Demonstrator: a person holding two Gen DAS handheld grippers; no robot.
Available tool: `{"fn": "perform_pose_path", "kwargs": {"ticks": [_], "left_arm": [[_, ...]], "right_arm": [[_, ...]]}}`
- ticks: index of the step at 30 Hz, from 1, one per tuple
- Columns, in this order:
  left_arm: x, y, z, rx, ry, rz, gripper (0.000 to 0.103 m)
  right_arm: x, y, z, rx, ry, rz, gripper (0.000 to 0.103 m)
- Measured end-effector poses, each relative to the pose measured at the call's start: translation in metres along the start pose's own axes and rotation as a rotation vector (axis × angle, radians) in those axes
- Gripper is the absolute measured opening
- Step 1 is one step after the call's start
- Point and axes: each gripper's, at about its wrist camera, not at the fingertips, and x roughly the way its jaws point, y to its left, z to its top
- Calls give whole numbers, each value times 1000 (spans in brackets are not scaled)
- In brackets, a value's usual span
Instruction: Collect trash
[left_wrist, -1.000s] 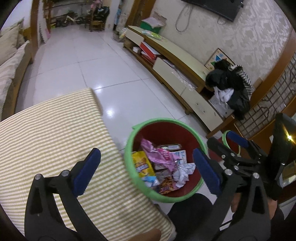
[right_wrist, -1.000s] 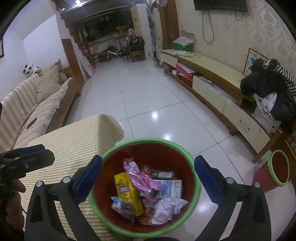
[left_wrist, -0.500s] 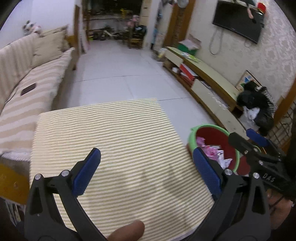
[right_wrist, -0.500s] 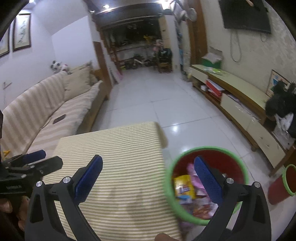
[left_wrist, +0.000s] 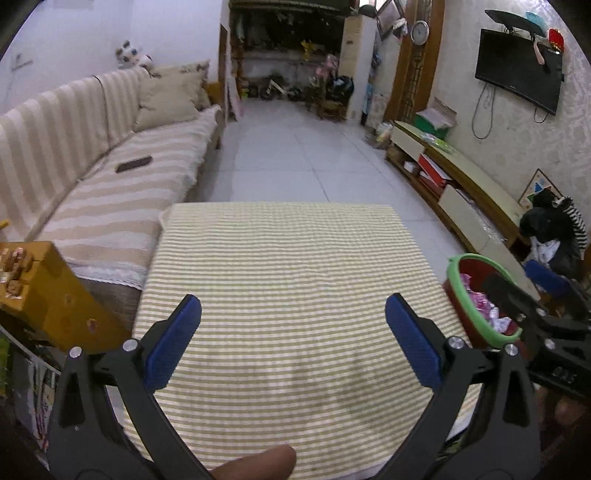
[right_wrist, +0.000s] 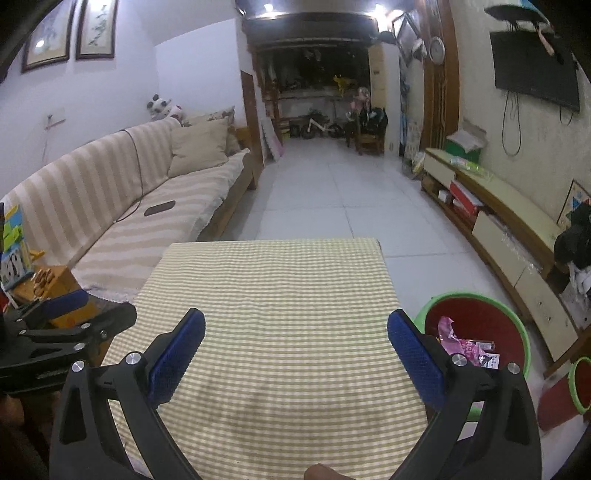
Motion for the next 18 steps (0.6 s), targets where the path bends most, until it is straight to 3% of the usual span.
{"fn": "perform_pose_path", "kwargs": {"ticks": [6, 18], "left_arm": [[-7, 14, -13, -4, 6, 61, 98], [-14, 17, -21, -10, 4, 72, 98]], "right_arm": [[-5, 7, -12, -1, 15, -9, 96], [-8, 10, -21, -18, 14, -32, 96]]}}
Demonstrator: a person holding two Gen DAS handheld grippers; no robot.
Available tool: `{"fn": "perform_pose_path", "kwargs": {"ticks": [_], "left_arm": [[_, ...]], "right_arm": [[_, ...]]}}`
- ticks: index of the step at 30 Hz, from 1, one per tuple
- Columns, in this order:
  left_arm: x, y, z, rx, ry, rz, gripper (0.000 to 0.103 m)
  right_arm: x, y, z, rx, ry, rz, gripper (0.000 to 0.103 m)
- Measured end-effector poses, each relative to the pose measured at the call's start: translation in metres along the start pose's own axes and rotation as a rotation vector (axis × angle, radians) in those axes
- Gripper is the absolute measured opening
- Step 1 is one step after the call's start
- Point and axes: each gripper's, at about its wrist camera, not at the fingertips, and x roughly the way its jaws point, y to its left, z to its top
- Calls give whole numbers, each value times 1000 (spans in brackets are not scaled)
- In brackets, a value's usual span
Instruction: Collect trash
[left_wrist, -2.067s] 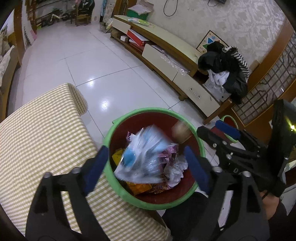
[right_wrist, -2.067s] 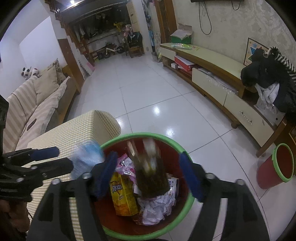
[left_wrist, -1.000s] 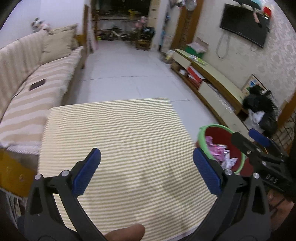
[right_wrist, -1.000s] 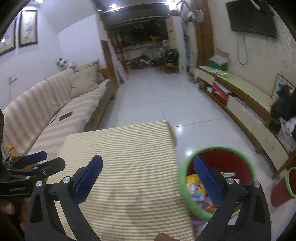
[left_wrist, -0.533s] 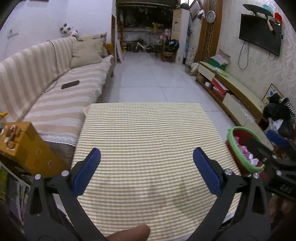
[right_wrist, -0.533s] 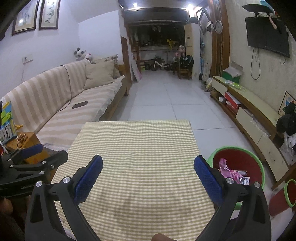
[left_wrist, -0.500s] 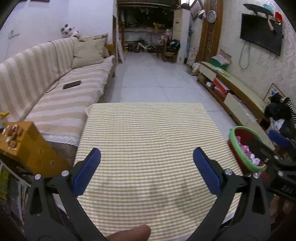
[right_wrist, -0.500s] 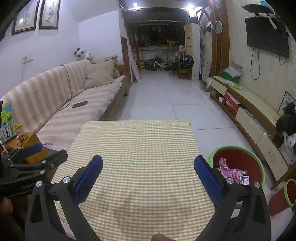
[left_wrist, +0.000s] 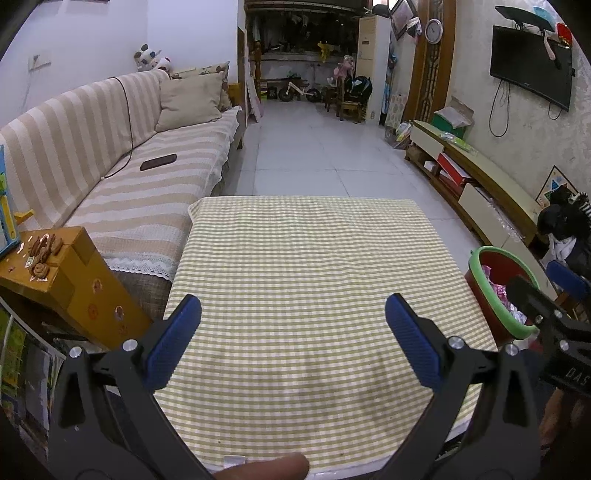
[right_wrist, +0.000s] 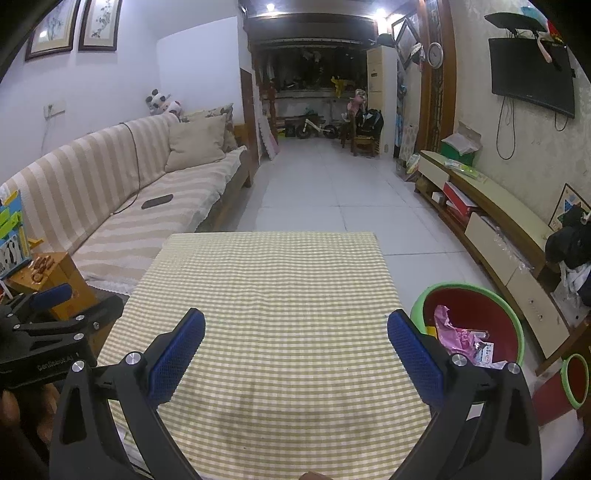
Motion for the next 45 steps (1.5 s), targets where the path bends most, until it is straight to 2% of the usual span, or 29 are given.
{"fn": "perform_pose_path", "kwargs": {"ticks": [45], "left_arm": [[-2, -2, 0, -1, 2, -7, 98]], "right_arm": [[2, -1, -6, 5, 23, -4, 96]]}}
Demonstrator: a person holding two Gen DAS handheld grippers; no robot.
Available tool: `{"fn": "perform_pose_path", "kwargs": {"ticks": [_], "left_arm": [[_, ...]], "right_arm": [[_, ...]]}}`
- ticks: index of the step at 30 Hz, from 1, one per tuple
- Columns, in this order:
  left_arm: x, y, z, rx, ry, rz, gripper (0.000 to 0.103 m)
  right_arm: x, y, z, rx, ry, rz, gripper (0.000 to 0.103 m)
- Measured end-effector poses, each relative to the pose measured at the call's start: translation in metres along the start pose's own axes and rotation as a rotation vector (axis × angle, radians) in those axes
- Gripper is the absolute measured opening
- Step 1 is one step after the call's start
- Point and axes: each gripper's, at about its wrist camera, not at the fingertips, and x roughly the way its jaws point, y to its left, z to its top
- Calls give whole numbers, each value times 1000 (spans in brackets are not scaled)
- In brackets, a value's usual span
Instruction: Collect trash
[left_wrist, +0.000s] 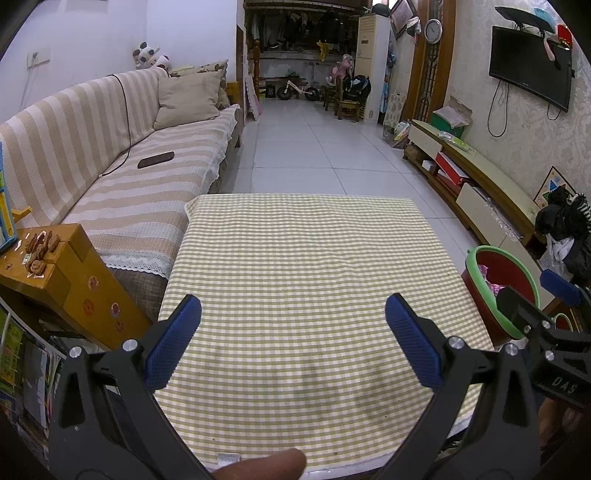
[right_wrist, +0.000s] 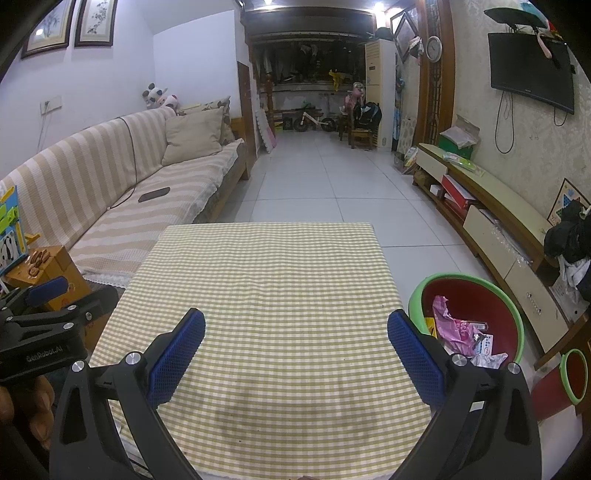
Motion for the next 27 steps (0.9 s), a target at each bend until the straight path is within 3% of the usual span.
{"fn": "perform_pose_path", "kwargs": {"ticks": [18, 27], "left_arm": [[-3, -2, -2, -9, -29, 4, 98], [0, -4, -6, -18, 0, 9, 98]], "right_arm": [[0, -1, 0, 1, 2, 0, 96], [0, -1, 0, 2, 3, 0, 96]]}}
